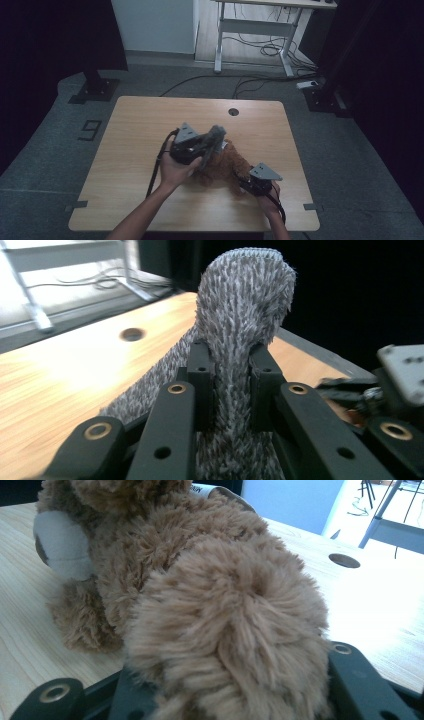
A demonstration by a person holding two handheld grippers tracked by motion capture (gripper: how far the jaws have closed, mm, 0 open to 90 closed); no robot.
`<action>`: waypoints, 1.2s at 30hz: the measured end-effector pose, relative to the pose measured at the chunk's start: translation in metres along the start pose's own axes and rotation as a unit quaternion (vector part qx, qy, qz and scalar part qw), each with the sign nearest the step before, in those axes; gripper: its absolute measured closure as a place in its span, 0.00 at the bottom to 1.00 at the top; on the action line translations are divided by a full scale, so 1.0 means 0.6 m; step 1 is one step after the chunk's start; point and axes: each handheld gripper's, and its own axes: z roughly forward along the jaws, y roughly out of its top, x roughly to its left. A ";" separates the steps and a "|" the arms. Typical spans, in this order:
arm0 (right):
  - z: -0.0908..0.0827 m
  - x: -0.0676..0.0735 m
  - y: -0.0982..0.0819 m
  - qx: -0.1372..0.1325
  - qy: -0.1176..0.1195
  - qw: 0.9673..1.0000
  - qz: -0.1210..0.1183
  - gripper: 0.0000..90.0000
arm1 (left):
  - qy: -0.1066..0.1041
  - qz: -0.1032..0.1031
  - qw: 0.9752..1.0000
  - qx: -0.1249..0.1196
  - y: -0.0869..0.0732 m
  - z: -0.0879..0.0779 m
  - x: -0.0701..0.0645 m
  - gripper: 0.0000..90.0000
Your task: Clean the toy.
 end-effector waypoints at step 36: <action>-0.003 0.001 -0.006 -0.008 0.012 1.000 -0.020 0.63 | 0.063 -0.036 0.996 0.057 -0.086 -0.005 0.082 0.86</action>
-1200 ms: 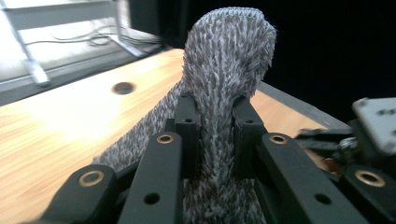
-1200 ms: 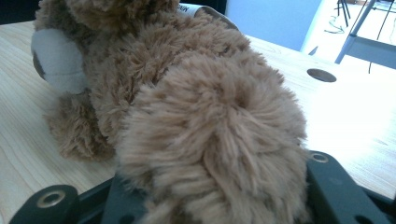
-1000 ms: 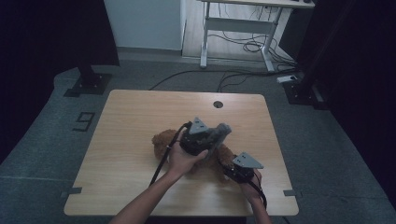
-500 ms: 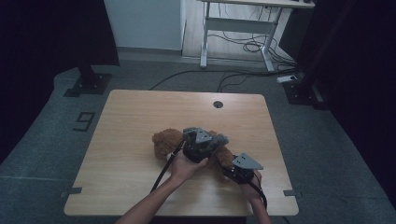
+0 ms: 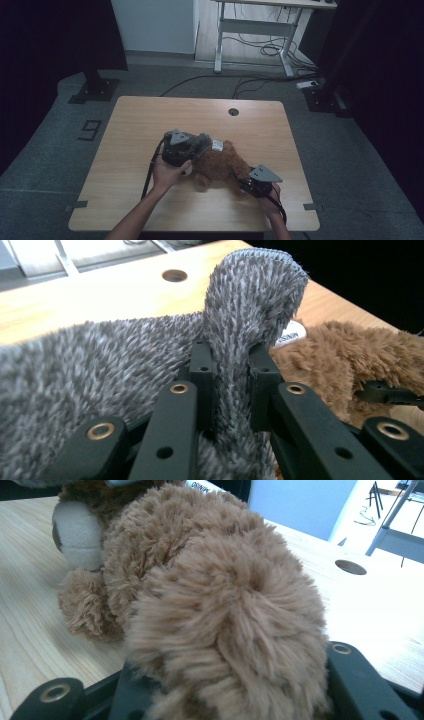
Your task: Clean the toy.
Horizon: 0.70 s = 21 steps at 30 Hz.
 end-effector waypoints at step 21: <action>0.002 0.001 -0.001 -0.007 0.002 1.000 -0.001 0.63 | -0.067 0.051 0.996 -0.021 0.062 0.009 -0.103 0.84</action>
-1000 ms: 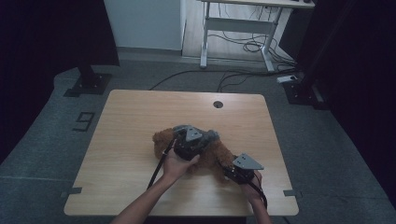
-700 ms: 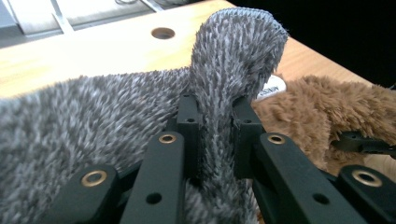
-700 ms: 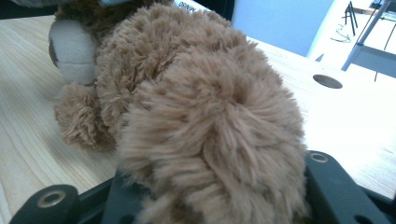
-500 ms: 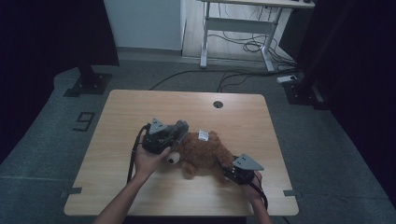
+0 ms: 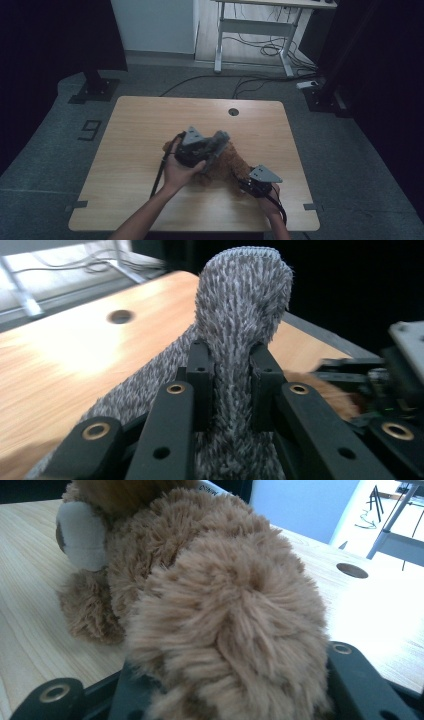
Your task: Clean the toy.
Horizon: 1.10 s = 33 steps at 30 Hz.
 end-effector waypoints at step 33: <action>-0.003 0.001 -0.003 -0.002 0.001 1.000 -0.015 0.63 | 0.111 -0.059 0.992 0.015 -0.083 -0.057 0.138 0.86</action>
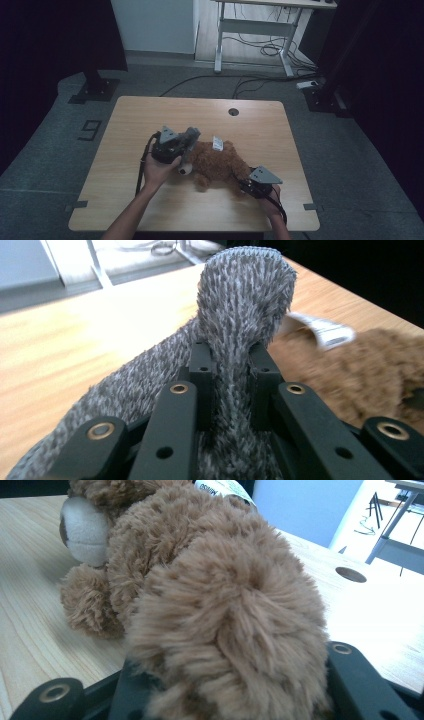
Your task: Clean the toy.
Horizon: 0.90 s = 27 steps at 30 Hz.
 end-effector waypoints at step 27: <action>-0.001 -0.001 0.000 0.000 0.002 1.000 -0.004 0.63 | 0.009 -0.010 1.000 -0.001 0.013 -0.019 0.033 0.85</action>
